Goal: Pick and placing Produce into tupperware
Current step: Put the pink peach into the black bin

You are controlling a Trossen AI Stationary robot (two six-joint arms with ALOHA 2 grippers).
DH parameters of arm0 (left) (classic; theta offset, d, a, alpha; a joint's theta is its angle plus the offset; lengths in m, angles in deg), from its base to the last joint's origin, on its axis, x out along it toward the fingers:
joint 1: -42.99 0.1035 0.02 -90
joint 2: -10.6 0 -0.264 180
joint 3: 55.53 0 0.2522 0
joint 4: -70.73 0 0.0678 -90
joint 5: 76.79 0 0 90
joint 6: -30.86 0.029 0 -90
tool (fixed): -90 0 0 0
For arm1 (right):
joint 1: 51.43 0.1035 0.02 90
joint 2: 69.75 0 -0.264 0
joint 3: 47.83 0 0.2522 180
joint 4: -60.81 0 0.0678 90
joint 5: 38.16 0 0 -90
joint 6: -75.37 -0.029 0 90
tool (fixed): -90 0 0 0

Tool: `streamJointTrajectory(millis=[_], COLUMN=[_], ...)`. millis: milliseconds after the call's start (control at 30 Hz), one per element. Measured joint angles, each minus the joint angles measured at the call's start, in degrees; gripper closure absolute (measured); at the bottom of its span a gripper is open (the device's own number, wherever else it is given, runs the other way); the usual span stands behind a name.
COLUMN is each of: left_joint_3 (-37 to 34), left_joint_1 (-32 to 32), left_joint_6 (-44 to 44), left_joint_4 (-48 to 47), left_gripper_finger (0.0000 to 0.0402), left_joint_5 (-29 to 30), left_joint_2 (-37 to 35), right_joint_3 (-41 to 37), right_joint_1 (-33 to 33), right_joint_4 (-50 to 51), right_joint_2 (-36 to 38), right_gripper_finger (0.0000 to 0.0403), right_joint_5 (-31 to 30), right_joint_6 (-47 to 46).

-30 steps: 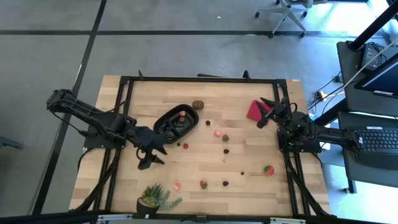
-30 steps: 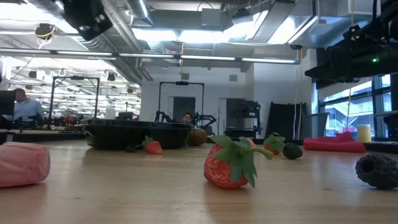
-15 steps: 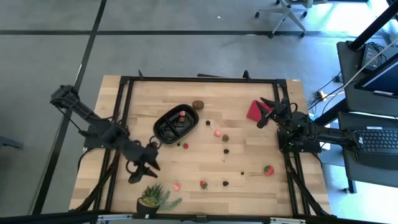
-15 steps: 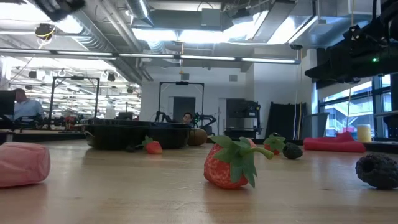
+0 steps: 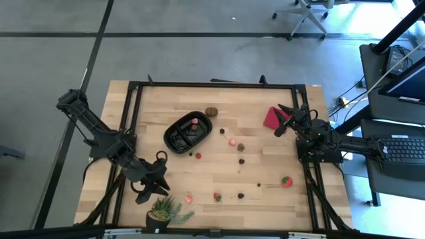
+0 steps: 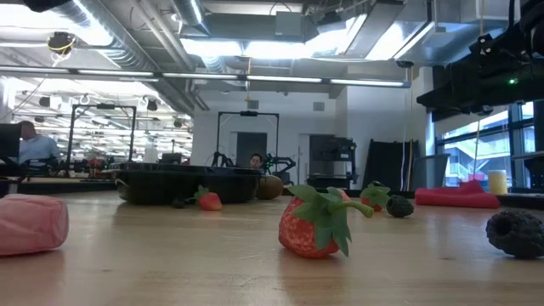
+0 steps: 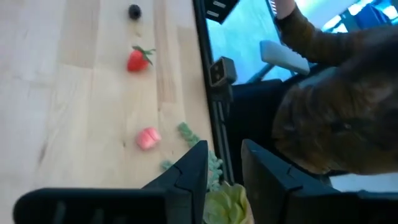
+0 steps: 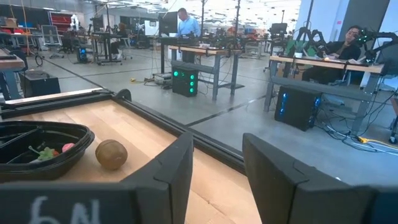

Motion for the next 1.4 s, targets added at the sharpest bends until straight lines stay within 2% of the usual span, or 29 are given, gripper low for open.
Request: streamJointTrajectory(millis=[233,300,533,667,867,1067,1167,1333,1400], left_joint_3=[0.0,0.0,0.0,0.0,0.0,0.0,0.0,0.1,0.1], left_joint_1=[0.0,0.0,0.3,0.2,-1.0,-0.8,-0.8,-0.3,-0.2], left_joint_6=[-0.1,0.5,3.1,3.8,3.1,4.0,7.5,9.5,10.7], left_joint_4=[-0.1,-0.2,-0.2,-0.2,2.2,5.2,5.3,4.2,3.5], left_gripper_finger=[0.0282,0.0261,0.0160,0.0129,0.0118,0.0126,0.0124,0.0123,0.0126], left_joint_5=[-0.4,-1.0,2.4,1.6,1.5,5.0,4.7,9.8,9.8], left_joint_2=[0.0,0.0,0.0,0.0,0.0,0.0,0.0,1.2,2.7], right_joint_3=[0.0,0.0,0.0,0.0,0.0,0.0,0.0,0.0,0.0], right_joint_1=[0.0,0.0,0.0,0.0,0.0,0.0,0.0,0.0,0.0], right_joint_4=[0.0,0.0,0.2,0.2,0.2,0.2,0.2,0.2,0.2], right_joint_2=[0.0,0.0,0.0,0.0,0.0,0.0,0.0,0.0,0.0], right_gripper_finger=[0.0260,0.0260,0.0260,0.0260,0.0260,0.0260,0.0260,0.0260,0.0260], right_joint_5=[0.0,0.0,0.0,0.0,0.0,0.0,0.0,0.0,0.0], right_joint_6=[0.1,0.1,0.2,0.1,0.1,0.0,-1.2,-1.5,-1.5])
